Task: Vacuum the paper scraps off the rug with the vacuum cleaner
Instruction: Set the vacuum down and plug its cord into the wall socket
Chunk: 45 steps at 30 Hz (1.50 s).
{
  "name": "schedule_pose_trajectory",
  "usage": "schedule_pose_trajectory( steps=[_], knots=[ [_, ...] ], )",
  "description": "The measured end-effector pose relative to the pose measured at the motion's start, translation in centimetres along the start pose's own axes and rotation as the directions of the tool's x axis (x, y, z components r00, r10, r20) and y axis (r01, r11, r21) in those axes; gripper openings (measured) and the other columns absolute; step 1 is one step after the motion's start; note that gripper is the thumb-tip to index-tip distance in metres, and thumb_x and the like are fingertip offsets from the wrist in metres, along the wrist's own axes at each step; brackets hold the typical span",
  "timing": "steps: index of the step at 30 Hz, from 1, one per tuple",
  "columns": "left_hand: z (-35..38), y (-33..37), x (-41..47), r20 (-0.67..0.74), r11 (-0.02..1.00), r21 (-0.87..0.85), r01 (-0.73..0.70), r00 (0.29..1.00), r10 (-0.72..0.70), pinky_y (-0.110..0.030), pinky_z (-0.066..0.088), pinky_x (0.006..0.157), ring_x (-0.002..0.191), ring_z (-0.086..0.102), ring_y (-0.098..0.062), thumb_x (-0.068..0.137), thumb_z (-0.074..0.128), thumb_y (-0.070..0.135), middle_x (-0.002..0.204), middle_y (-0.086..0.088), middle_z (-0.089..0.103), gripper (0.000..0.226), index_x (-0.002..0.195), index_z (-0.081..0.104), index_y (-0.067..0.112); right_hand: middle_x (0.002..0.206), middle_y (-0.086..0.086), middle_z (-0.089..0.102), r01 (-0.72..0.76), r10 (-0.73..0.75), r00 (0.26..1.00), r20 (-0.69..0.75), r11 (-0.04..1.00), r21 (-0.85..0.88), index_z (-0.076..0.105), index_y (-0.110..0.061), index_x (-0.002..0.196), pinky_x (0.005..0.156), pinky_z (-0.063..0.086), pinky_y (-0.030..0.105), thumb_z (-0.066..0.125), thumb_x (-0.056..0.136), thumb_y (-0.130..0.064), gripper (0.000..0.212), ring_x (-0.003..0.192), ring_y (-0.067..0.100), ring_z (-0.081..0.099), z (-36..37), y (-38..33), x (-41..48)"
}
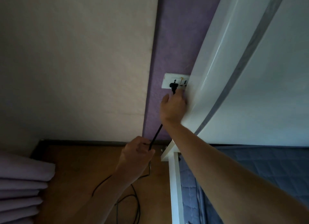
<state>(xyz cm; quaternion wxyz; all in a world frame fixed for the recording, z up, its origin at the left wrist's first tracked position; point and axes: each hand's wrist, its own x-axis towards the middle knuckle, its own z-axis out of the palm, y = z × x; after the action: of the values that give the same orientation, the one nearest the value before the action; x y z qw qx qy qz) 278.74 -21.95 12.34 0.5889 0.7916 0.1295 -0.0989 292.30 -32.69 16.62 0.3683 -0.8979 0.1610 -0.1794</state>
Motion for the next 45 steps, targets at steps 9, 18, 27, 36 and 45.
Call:
schedule_pose_trajectory(
  steps=[9, 18, 27, 36, 45],
  knots=[
    [-8.3, 6.3, -2.1, -0.055, 0.93, 0.365, -0.039, 0.996, 0.064, -0.036, 0.06, 0.081, 0.089, 0.065, -0.012, 0.077, 0.081, 0.038, 0.101, 0.005, 0.065, 0.047, 0.117, 0.059, 0.027, 0.158, 0.02, 0.017, 0.351, -0.043, 0.797, 0.602, 0.844, -0.405, -0.001, -0.011, 0.155, 0.109, 0.038, 0.05, 0.063, 0.091, -0.039, 0.095, 0.143, 0.039, 0.023, -7.8, -5.0, -1.5],
    [-17.5, 11.9, -6.0, 0.023, 0.703, 0.711, 0.021, 0.998, -0.053, -0.042, 0.037, 0.111, 0.137, 0.04, -0.029, 0.08, 0.069, 0.062, 0.151, -0.01, 0.038, 0.101, 0.155, 0.015, 0.02, 0.159, 0.017, 0.015, 0.547, -0.106, 0.68, 0.725, 0.732, -0.406, -0.003, -0.017, 0.155, 0.108, 0.035, 0.05, 0.063, 0.087, -0.055, 0.102, 0.145, 0.04, 0.021, -14.2, -12.7, -4.4],
    [-26.1, 13.0, -12.9, 0.021, 0.29, 0.957, -0.01, 0.999, -0.036, -0.053, 0.024, 0.116, 0.139, 0.035, -0.036, 0.085, 0.057, 0.067, 0.154, -0.013, 0.032, 0.097, 0.154, 0.011, 0.017, 0.154, 0.014, 0.024, 0.663, -0.182, 0.643, 0.744, 0.619, -0.422, 0.001, -0.018, 0.155, 0.101, 0.04, 0.048, 0.059, 0.088, -0.057, 0.097, 0.138, 0.036, 0.032, -16.1, -19.1, -11.4],
    [-36.7, 9.1, -20.9, -0.101, 0.302, 0.947, 0.109, 0.994, -0.042, -0.051, 0.03, 0.111, 0.135, 0.038, -0.036, 0.081, 0.062, 0.066, 0.151, -0.012, 0.035, 0.097, 0.152, 0.017, 0.018, 0.147, 0.015, 0.034, 0.861, -0.349, 0.481, 0.804, 0.359, -0.359, 0.008, -0.014, 0.154, 0.089, 0.046, 0.046, 0.058, 0.09, -0.052, 0.089, 0.128, 0.034, 0.041, -15.1, -23.4, -22.4],
    [-37.1, -1.4, -28.7, -0.06, 0.337, 0.934, 0.121, 0.981, -0.185, -0.051, 0.028, 0.113, 0.138, 0.035, -0.035, 0.079, 0.065, 0.066, 0.156, -0.013, 0.03, 0.104, 0.156, 0.013, 0.017, 0.145, 0.015, 0.037, 0.867, -0.285, 0.428, 0.858, 0.396, -0.301, 0.014, -0.015, 0.152, 0.085, 0.048, 0.045, 0.057, 0.088, -0.058, 0.088, 0.125, 0.035, 0.044, -13.2, -17.6, -32.5]
  ],
)
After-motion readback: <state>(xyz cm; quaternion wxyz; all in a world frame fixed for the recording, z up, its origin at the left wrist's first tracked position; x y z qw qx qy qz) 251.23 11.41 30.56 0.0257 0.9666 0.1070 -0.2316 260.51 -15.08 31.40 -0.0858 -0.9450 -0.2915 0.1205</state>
